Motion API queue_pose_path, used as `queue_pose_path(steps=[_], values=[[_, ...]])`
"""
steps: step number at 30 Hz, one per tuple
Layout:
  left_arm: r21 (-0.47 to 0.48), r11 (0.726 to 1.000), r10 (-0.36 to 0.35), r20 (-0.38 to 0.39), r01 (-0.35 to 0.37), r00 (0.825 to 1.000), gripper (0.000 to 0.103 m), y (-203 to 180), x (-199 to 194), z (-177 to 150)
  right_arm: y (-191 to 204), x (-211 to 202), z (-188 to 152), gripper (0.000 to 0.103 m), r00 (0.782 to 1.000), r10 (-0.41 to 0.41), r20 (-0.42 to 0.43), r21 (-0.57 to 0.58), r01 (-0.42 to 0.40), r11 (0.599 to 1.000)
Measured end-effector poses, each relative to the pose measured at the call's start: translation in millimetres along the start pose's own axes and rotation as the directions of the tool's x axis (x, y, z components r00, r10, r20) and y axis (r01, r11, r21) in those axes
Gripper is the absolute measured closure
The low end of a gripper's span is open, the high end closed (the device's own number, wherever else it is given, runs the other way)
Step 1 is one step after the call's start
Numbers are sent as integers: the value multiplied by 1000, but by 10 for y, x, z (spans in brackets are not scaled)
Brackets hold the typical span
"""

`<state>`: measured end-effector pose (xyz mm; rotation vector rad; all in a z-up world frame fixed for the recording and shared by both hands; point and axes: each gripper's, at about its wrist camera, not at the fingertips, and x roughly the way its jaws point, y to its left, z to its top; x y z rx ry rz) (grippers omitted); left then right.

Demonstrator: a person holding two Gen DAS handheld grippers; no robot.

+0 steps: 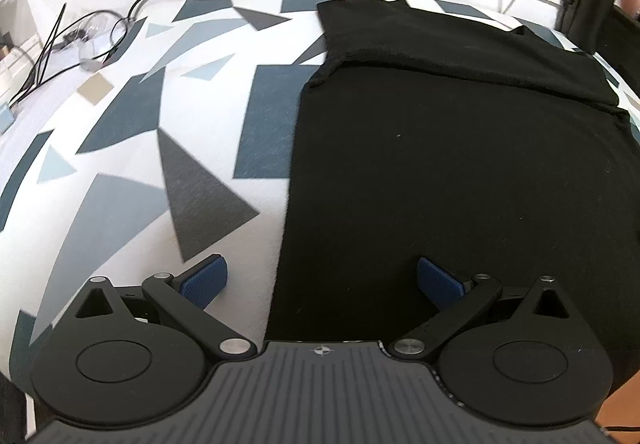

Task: Fold clothes

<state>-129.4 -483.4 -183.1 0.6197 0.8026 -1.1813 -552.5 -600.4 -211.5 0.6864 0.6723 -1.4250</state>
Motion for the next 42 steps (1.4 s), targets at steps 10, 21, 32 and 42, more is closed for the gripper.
queue_pose_path(steps=[10, 21, 32, 42], values=[[15, 1000, -21, 17, 21, 1000, 0, 14, -1, -4, -9, -7, -25, 1, 1000, 12, 20, -16, -12, 1000], [33, 998, -50, -58, 52, 997, 0, 83, -50, -17, -33, -14, -20, 1, 999, 43, 9, -52, -43, 998], [35, 998, -45, -37, 47, 998, 0, 112, -208, -236, -23, -9, -8, 1, 999, 44, -9, -52, -45, 998], [31, 999, -38, -64, 40, 997, 0, 113, -199, -200, -84, -124, -120, 1, 998, 66, -10, -54, -67, 996]])
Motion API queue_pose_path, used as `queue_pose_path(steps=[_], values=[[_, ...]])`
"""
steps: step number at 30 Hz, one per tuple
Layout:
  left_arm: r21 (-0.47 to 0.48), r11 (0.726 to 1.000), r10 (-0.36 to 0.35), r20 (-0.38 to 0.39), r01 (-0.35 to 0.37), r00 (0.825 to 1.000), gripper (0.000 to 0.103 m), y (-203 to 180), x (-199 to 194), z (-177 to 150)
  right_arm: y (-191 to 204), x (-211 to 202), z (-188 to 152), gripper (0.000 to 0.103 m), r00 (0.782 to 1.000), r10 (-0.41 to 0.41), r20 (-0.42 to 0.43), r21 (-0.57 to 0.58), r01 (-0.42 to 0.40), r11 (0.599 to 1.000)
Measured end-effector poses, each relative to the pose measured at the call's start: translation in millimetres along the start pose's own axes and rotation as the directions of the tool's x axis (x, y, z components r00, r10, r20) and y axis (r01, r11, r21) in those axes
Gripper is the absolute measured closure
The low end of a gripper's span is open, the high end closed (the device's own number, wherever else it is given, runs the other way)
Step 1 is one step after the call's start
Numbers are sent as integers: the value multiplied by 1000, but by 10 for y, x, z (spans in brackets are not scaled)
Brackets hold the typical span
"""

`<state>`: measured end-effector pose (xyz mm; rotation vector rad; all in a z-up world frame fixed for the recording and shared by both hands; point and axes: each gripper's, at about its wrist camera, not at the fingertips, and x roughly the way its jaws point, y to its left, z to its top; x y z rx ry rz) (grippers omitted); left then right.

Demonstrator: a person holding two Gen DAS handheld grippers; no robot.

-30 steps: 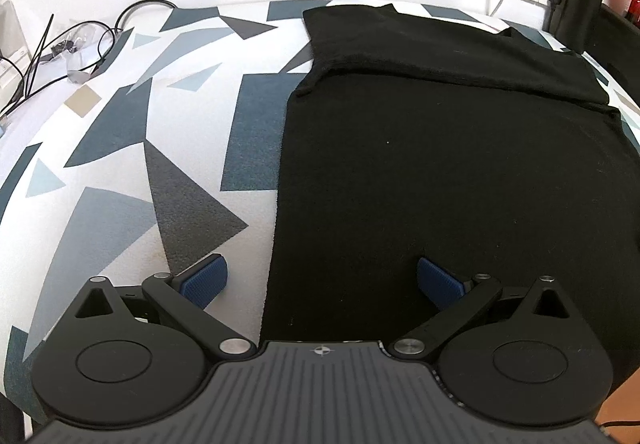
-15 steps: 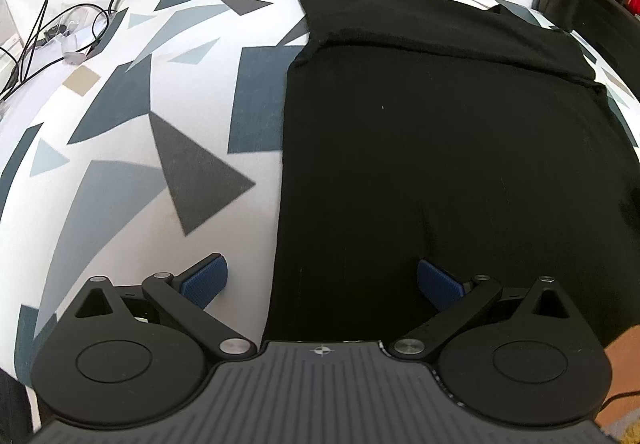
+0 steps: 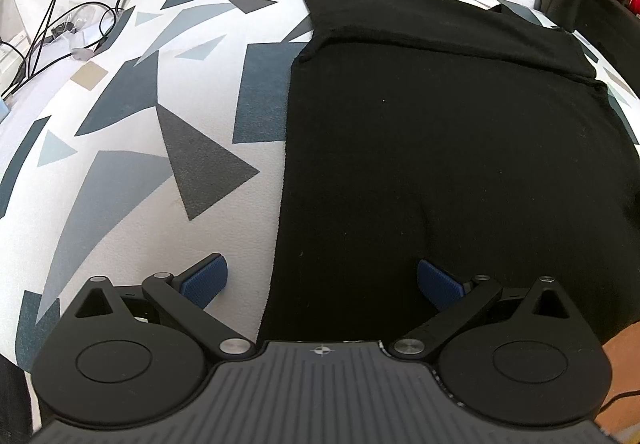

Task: Fold clothes

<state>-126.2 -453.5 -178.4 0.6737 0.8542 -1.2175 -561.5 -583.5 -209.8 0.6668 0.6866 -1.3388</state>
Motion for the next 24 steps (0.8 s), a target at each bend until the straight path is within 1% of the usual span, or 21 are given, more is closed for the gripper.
queue_pose_path(steps=[6, 9, 11, 13, 15, 16, 18, 19, 21, 22, 23, 24], values=[[6, 1000, -4, -53, 4, 999, 0, 23, 3, 43, -22, -239, -292, 1, 999, 18, 26, -13, -18, 1000], [-16, 1000, 10, -63, -11, 998, 0, 9, -27, 1, 58, -349, -470, 1, 998, -10, 60, -24, 12, 1000], [-35, 999, 22, -63, -24, 998, 0, -8, -58, -47, 120, -399, -574, 1, 995, -35, 90, -2, 35, 999], [-33, 999, 19, -66, -21, 998, 0, -39, -91, -94, 177, -422, -609, 1, 994, -49, 99, 6, 48, 999], [-5, 1000, 0, -74, -1, 997, 0, -75, -122, -129, 229, -426, -594, 1, 994, -49, 94, 4, 49, 999], [8, 1000, -11, -78, 11, 997, 0, -88, -136, -143, 257, -431, -581, 2, 995, -38, 90, -16, 39, 999], [28, 999, -29, -85, 31, 996, 0, -106, -160, -166, 308, -449, -545, 17, 997, 9, 82, -67, -3, 998], [29, 999, -34, -85, 36, 996, 1, -106, -166, -169, 325, -456, -521, 29, 997, 37, 75, -78, -31, 996], [34, 998, -43, -83, 46, 996, 4, -112, -181, -168, 366, -453, -466, 40, 996, 65, 63, -93, -59, 994], [39, 998, -48, -79, 52, 996, 7, -121, -192, -163, 386, -447, -442, 52, 995, 79, 62, -99, -73, 992], [45, 997, -53, -76, 57, 996, 15, -130, -204, -158, 408, -445, -421, 62, 994, 92, 62, -106, -85, 991], [50, 997, -59, -72, 62, 996, 23, -140, -215, -153, 428, -442, -408, 65, 993, 102, 61, -114, -95, 989]])
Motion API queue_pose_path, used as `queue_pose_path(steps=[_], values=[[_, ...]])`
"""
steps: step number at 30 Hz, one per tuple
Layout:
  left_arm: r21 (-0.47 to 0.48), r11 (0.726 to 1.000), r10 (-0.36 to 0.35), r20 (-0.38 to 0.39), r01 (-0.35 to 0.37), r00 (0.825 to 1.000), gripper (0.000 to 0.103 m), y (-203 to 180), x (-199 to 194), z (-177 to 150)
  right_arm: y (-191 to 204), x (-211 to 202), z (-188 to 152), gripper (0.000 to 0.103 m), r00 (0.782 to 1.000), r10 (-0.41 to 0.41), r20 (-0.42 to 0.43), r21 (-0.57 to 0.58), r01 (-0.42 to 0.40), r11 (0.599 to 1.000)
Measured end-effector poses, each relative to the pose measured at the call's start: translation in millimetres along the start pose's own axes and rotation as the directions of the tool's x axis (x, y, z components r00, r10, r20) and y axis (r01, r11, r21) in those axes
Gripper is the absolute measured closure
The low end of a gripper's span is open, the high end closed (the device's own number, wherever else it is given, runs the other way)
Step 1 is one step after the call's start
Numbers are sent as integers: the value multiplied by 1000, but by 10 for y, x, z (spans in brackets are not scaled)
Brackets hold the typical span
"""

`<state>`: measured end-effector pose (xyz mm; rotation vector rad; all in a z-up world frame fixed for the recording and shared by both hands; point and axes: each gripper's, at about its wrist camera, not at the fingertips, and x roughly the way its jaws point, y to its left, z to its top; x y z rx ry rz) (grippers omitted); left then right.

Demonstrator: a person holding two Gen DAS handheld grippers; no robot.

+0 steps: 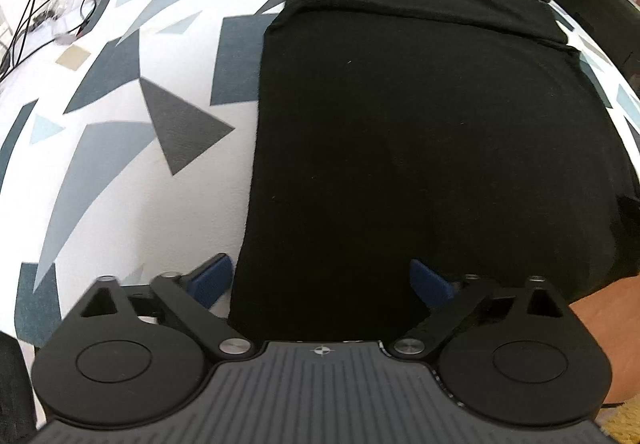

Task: Fold clothes

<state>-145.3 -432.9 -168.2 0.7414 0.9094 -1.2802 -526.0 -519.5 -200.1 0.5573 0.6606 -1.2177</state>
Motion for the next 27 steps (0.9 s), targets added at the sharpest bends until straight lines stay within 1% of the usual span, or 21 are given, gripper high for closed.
queue_pose_path(steps=[1, 2, 5, 7, 8, 9, 10, 11, 12, 13, 15, 16, 17, 19, 21, 23, 24, 25, 26, 27], values=[[5, 1000, -6, 2, 6, 1000, 26, -5, -13, 8, 9, 8, 15, 68, 1000, 8, -1, -4, -8, 1000], [5, 1000, -9, 1, 9, 1000, 28, 1, -18, 13, 13, 9, 20, 68, 1000, 11, -2, -1, -11, 1000], [-11, 1000, -14, 7, 14, 1000, 31, 37, -30, 16, -23, 7, 25, 67, 1000, 25, -2, 29, -25, 999], [-21, 1000, -9, 16, 9, 1000, 41, 61, -48, 9, -29, 13, 35, 67, 999, 32, -6, 25, -31, 999], [-31, 999, -15, 23, 16, 1000, 59, 88, -68, 5, -32, 13, 40, 70, 999, 33, -9, 20, -33, 999], [-43, 999, -23, 31, 25, 999, 95, 117, -90, 0, -51, 9, 49, 74, 1000, 29, -9, 25, -29, 999], [-68, 996, -65, 31, 66, 997, 95, 159, -107, -6, -76, 3, 59, 92, 1000, 22, -9, 34, -22, 999], [-85, 993, -85, 35, 87, 996, 95, 184, -125, -21, -131, -1, 70, 94, 1000, 22, -7, 62, -22, 998], [-100, 990, -100, 41, 103, 994, 95, 205, -143, -38, -201, -2, 71, 94, 1000, 20, -6, 100, -20, 995], [-108, 988, -104, 38, 108, 994, 95, 212, -135, -57, -272, -2, 68, 93, 1000, 17, -6, 138, -16, 990], [-124, 986, -110, 43, 115, 993, 93, 223, -124, -96, -342, 3, 41, 93, 1000, 26, 0, 158, -26, 987], [-133, 984, -116, 46, 121, 992, 91, 228, -126, -98, -345, 0, 28, 90, 999, 32, 4, 152, -32, 988], [-141, 982, -122, 47, 128, 991, 90, 232, -129, -98, -332, -8, 18, 82, 999, 33, 4, 143, -33, 989], [-144, 978, -144, 45, 149, 989, 83, 239, -123, -83, -299, -27, -4, 75, 999, 32, 4, 124, -33, 992], [-127, 979, -157, 46, 162, 987, 72, 205, -126, -82, -267, -48, -30, 73, 1000, 28, 4, 107, -29, 994], [-104, 981, -159, 52, 163, 986, 67, 157, -132, -97, -253, -61, -47, 72, 1000, 27, 6, 89, -28, 996], [-80, 985, -146, 56, 151, 988, 68, 119, -135, -106, -247, -67, -55, 72, 1000, 27, 8, 79, -28, 996], [-53, 989, -132, 60, 135, 989, 69, 78, -137, -116, -242, -72, -63, 75, 1000, 27, 9, 70, -28, 997], [-18, 994, -108, 65, 109, 992, 76, 36, -137, -127, -236, -77, -70, 83, 1000, 28, 10, 60, -28, 998], [-5, 996, -92, 70, 92, 993, 85, 27, -139, -132, -253, -76, -61, 89, 999, 42, 6, 63, -42, 997]])
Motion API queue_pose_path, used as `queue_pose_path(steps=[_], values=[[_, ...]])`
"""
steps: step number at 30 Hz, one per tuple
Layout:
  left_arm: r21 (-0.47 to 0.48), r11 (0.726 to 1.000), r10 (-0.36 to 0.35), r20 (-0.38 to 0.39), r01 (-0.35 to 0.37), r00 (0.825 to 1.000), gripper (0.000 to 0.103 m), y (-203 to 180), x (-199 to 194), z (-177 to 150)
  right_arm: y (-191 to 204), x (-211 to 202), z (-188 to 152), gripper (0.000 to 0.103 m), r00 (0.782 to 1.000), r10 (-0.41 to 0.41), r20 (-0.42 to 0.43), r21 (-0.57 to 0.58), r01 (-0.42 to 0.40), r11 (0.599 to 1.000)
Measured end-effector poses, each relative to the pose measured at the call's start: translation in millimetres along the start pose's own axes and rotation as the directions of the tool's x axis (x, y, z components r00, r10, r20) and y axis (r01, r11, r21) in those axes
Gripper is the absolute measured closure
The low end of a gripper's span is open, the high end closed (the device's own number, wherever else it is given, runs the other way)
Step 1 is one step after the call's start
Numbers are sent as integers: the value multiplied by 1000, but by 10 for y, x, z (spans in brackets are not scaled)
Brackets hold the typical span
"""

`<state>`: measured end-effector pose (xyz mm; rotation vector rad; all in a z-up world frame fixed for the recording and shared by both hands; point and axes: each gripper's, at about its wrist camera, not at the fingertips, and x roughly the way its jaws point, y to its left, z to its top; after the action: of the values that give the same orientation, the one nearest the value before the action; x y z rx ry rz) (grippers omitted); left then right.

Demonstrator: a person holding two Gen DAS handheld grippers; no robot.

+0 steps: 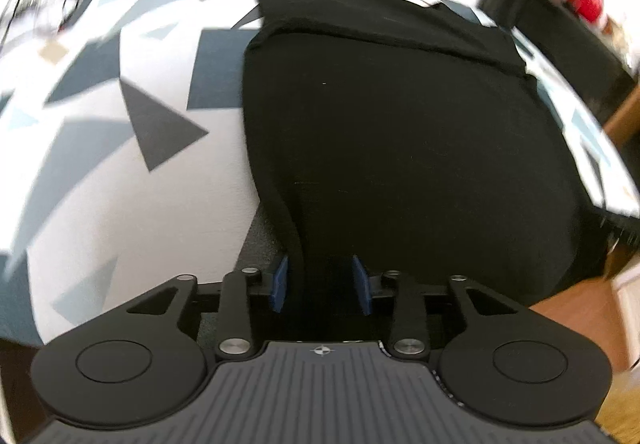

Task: Fold clothes

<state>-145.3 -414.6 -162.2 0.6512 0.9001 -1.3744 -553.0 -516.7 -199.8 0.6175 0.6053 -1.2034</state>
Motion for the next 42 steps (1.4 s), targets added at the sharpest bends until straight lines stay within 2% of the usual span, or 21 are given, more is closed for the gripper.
queue_pose_path(steps=[2, 6, 12, 18, 23, 26, 33, 38, 42], values=[[-18, 1000, 5, 4, -5, 1000, 94, 33, -7, 4, -58, -4, 31, 94, 999, 33, -11, 29, -33, 999], [-132, 991, -22, 48, 28, 999, 95, 114, -123, -25, -206, -121, 47, 95, 997, 82, 8, 133, -82, 988], [-135, 989, -43, 143, 63, 989, 95, -70, -514, -142, -307, -561, -8, 96, 985, 151, 89, 148, -163, 975], [-146, 986, -47, 194, 76, 980, 95, -299, -902, -332, -519, -960, -167, 96, 969, 234, 82, 180, -245, 953], [-204, 975, -36, 235, 85, 971, 95, -389, -1014, -388, -747, -1107, -120, 96, 962, 246, 118, 228, -267, 936], [-217, 972, -27, 285, 91, 958, 95, -357, -1011, -148, -840, -1057, 52, 96, 958, 244, 150, 259, -277, 925], [-199, 974, -23, 397, 110, 917, 95, -228, -933, 630, -858, -836, 791, 96, 945, 233, 230, 230, -286, 930], [-174, 978, -35, 419, 118, 907, 95, -104, -686, 1118, -766, -614, 1300, 96, 943, 191, 274, 197, -250, 948], [-162, 978, -57, 401, 132, 914, 95, -1, -404, 1389, -728, -347, 1597, 96, 951, 146, 274, 199, -204, 958]])
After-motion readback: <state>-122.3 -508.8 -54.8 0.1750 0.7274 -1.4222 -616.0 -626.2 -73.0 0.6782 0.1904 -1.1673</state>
